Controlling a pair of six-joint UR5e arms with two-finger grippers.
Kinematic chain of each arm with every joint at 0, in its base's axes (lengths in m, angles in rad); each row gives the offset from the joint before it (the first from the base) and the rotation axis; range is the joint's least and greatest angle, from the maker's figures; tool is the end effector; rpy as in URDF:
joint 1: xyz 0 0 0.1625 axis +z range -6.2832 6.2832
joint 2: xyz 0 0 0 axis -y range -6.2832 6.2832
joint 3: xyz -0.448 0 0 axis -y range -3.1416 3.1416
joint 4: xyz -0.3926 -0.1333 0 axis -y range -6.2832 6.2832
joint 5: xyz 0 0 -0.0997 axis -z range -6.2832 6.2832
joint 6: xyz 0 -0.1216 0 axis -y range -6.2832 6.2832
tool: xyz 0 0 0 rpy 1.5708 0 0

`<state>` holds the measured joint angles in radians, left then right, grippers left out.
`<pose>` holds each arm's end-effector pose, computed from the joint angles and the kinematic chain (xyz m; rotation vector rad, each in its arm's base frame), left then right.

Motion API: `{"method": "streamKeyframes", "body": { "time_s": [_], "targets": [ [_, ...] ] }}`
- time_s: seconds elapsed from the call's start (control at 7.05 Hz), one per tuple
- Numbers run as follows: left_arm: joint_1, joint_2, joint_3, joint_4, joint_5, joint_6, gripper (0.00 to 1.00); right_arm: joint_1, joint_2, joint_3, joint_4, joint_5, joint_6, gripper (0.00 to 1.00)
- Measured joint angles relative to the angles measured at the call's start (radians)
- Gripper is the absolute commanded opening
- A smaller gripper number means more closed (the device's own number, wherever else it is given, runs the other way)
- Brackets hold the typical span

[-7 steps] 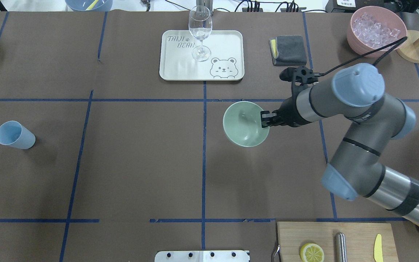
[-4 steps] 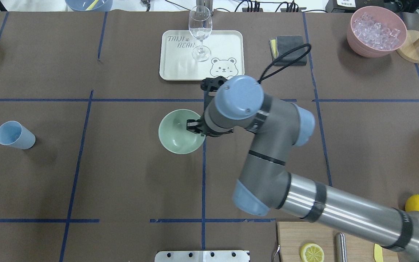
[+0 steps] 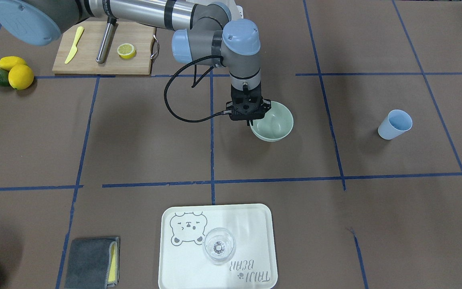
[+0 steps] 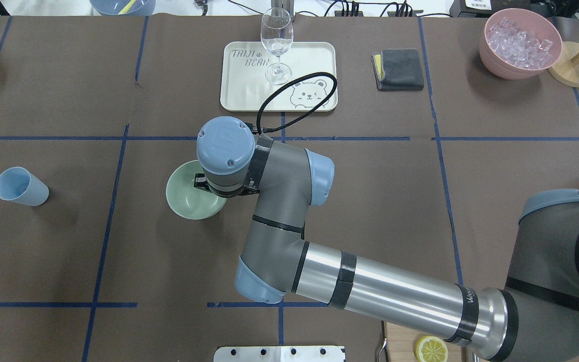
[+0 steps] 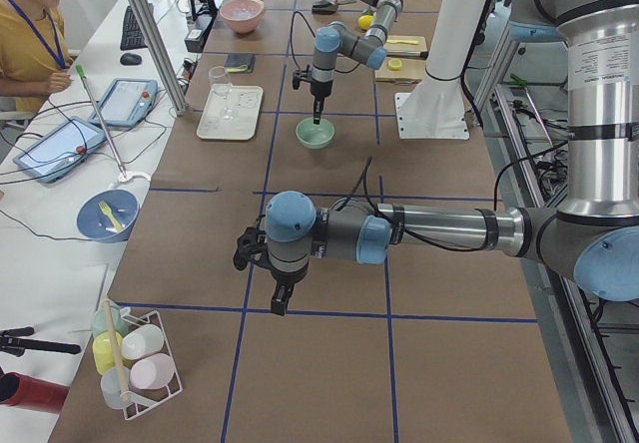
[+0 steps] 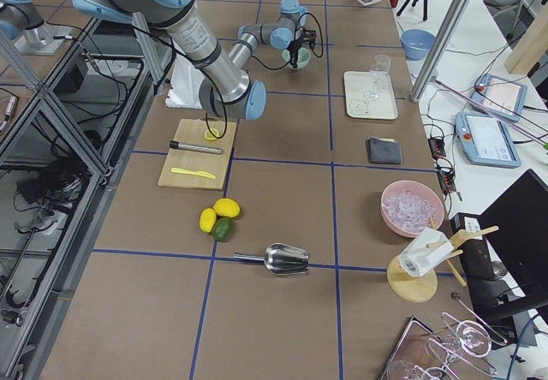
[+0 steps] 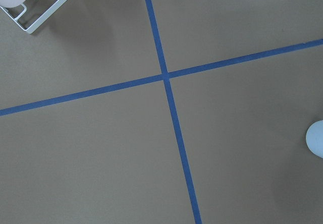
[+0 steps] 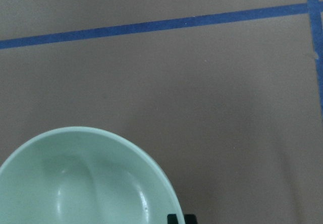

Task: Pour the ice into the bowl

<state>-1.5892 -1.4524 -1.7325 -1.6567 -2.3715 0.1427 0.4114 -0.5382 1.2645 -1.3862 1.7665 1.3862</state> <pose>-0.0543 -0.4482 0.6615 0.1864 0.7880 0.1692 -0.7201 -0.4338 0.1258 0.0927 -0.9216 0.1212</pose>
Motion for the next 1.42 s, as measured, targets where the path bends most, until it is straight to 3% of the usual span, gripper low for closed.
{"method": "streamKeyframes", "body": {
  "time_s": [0.14,0.28,0.43,0.71,0.99,1.28,1.42],
  "targets": [
    [0.0,0.001,0.0,0.0,0.0,0.0,1.0,-0.004,0.015,-0.023,0.004,-0.013,0.007,0.2],
    [0.0,0.002,0.001,0.0,0.0,0.0,1.0,-0.006,0.022,-0.038,0.011,-0.023,0.011,0.31],
    [0.0,0.002,0.001,0.0,0.0,0.0,1.0,-0.006,0.025,-0.046,0.015,-0.027,0.012,0.99],
    [0.0,0.003,0.001,0.0,0.0,0.0,1.0,-0.006,0.026,-0.048,0.016,-0.042,0.011,1.0],
    [0.0,0.001,-0.001,-0.007,0.004,-0.002,1.0,0.038,0.022,0.009,-0.01,-0.018,-0.006,1.0],
    [0.004,-0.002,0.0,-0.082,0.014,-0.003,1.0,0.16,-0.024,0.114,-0.106,0.111,-0.131,1.0],
    [0.006,-0.003,0.001,-0.133,0.015,-0.004,1.0,0.239,-0.099,0.194,-0.138,0.19,-0.23,1.0]
  ]
}}
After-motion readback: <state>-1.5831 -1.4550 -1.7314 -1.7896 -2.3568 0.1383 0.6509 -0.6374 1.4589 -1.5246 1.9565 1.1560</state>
